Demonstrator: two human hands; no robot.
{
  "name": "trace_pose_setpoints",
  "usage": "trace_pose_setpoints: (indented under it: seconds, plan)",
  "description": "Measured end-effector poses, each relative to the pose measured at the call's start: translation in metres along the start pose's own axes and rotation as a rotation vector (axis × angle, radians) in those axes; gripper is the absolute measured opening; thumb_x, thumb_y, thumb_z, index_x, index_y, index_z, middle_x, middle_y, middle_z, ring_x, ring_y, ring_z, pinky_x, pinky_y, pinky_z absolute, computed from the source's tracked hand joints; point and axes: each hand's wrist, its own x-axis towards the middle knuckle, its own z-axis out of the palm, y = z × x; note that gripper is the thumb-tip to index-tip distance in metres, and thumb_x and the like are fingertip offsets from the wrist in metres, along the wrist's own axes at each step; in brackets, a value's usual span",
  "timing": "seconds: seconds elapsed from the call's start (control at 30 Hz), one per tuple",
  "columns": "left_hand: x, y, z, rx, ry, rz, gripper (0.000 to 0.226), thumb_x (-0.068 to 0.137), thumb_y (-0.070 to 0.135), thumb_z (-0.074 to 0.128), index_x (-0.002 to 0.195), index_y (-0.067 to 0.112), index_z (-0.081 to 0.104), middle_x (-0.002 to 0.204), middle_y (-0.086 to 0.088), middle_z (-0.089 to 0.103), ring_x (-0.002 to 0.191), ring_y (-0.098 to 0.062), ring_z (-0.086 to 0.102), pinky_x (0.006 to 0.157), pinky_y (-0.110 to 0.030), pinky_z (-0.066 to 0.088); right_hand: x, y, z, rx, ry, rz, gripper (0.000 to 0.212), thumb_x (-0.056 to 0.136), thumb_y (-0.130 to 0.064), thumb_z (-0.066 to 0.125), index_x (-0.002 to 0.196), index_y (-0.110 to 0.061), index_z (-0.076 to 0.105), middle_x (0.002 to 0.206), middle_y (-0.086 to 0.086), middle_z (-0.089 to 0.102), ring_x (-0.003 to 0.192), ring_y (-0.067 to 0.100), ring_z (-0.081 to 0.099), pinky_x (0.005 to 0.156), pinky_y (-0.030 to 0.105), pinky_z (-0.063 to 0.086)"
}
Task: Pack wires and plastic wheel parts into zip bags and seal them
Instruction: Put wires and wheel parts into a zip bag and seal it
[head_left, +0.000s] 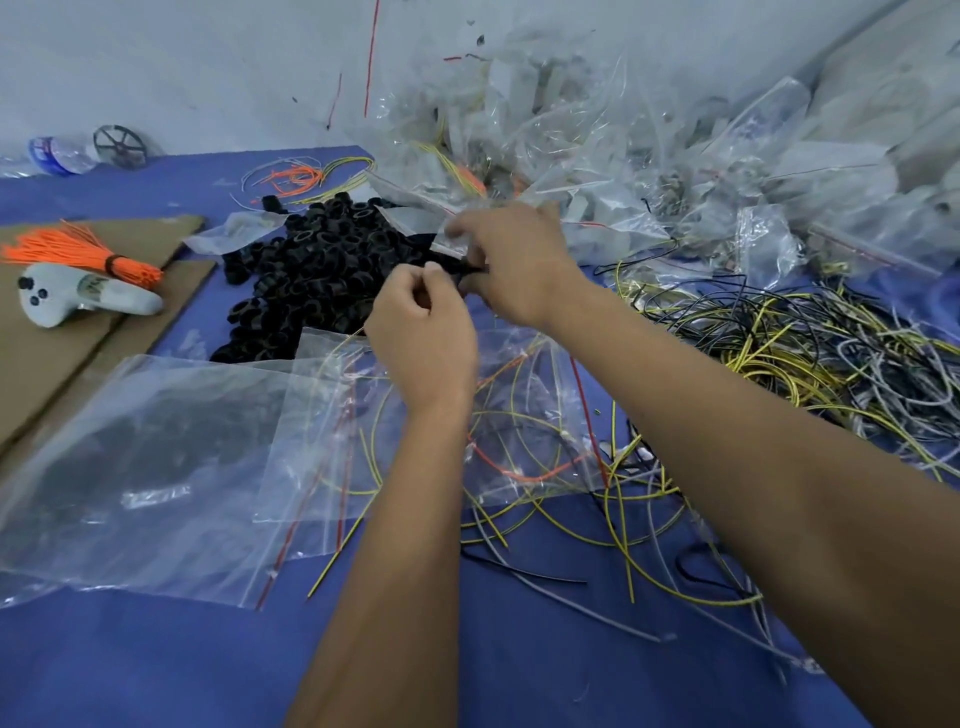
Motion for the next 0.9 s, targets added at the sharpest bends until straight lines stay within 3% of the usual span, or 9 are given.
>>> trace_pose_setpoints:
  seconds: [0.1,0.2,0.23,0.33,0.47,0.57,0.7,0.8,0.9]
  plan:
    - [-0.010,0.005,0.008,0.036,-0.243,0.057,0.040,0.098,0.021,0.061,0.062,0.007,0.050,0.054,0.005,0.045,0.055,-0.014,0.037,0.059,-0.034,0.029,-0.011,0.018,-0.014,0.233,0.190,0.039,0.031,0.088,-0.013,0.070,0.119,-0.016,0.072,0.105,0.003,0.075,0.106,0.023,0.064,0.100,0.039,0.046]
    - [-0.027,0.013,0.015,0.186,-0.490,0.157,0.044,0.092,0.035,0.066,0.058,0.018,0.044,0.054,0.005,0.046,0.057,-0.015,0.043,0.059,-0.033,0.030,-0.040,0.041,-0.027,0.469,0.349,0.103,0.030,0.085,0.004,0.063,0.111,-0.005,0.075,0.099,0.009,0.074,0.082,0.006,0.060,0.084,0.015,0.049]
    - [-0.033,0.016,0.018,0.252,-0.547,0.171,0.042,0.088,0.043,0.066,0.061,0.018,0.047,0.058,0.005,0.051,0.061,-0.017,0.050,0.060,-0.033,0.034,-0.052,0.049,-0.030,0.501,0.383,0.138,0.029,0.087,0.004,0.063,0.112,-0.006,0.075,0.097,0.005,0.073,0.079,0.003,0.059,0.082,0.015,0.050]
    - [-0.049,0.024,0.023,0.484,-0.623,0.223,0.044,0.077,0.063,0.064,0.068,0.023,0.047,0.074,0.005,0.062,0.076,-0.022,0.060,0.063,-0.034,0.041,-0.088,0.071,-0.034,0.557,0.415,0.234,0.028,0.091,-0.002,0.064,0.113,-0.016,0.075,0.096,-0.003,0.070,0.086,0.007,0.064,0.084,0.036,0.058]
    - [-0.051,0.026,0.022,0.667,-0.664,0.262,0.043,0.069,0.058,0.071,0.084,0.022,0.052,0.091,-0.001,0.066,0.088,-0.028,0.063,0.069,-0.037,0.049,-0.121,0.089,-0.030,0.582,0.373,0.234,0.029,0.093,-0.005,0.067,0.115,-0.021,0.075,0.106,-0.002,0.061,0.096,0.011,0.065,0.081,0.035,0.057]
    - [-0.048,0.020,0.017,0.626,-0.698,0.173,0.027,0.071,0.034,0.074,0.077,0.023,0.050,0.089,-0.003,0.065,0.086,-0.029,0.063,0.063,-0.034,0.042,-0.132,0.089,-0.018,0.597,0.371,0.241,0.029,0.092,-0.009,0.071,0.118,-0.021,0.074,0.097,-0.006,0.063,0.089,0.009,0.062,0.077,0.028,0.051]
    - [-0.041,0.013,0.015,0.517,-0.646,0.088,0.019,0.075,0.016,0.072,0.068,0.021,0.055,0.076,0.000,0.066,0.082,-0.024,0.064,0.064,-0.028,0.042,-0.133,0.082,-0.017,0.867,0.333,0.257,0.023,0.089,-0.002,0.074,0.111,-0.008,0.073,0.092,0.010,0.071,0.085,0.022,0.073,0.082,0.040,0.062]
    - [-0.039,0.014,0.019,0.321,-0.618,-0.014,0.009,0.079,0.016,0.070,0.071,0.014,0.066,0.062,0.003,0.066,0.066,-0.020,0.067,0.061,-0.029,0.050,-0.134,0.070,-0.021,1.178,0.270,0.219,0.014,0.091,0.005,0.068,0.103,-0.002,0.069,0.096,0.024,0.071,0.086,0.029,0.076,0.084,0.043,0.062]
    - [-0.041,0.013,0.021,0.068,-0.620,-0.181,0.008,0.083,0.005,0.065,0.075,0.003,0.067,0.048,0.001,0.062,0.042,-0.013,0.058,0.047,-0.023,0.044,-0.134,0.061,-0.020,1.451,0.179,0.257,0.002,0.099,0.001,0.058,0.101,-0.001,0.058,0.097,0.023,0.070,0.094,0.036,0.075,0.083,0.038,0.061]
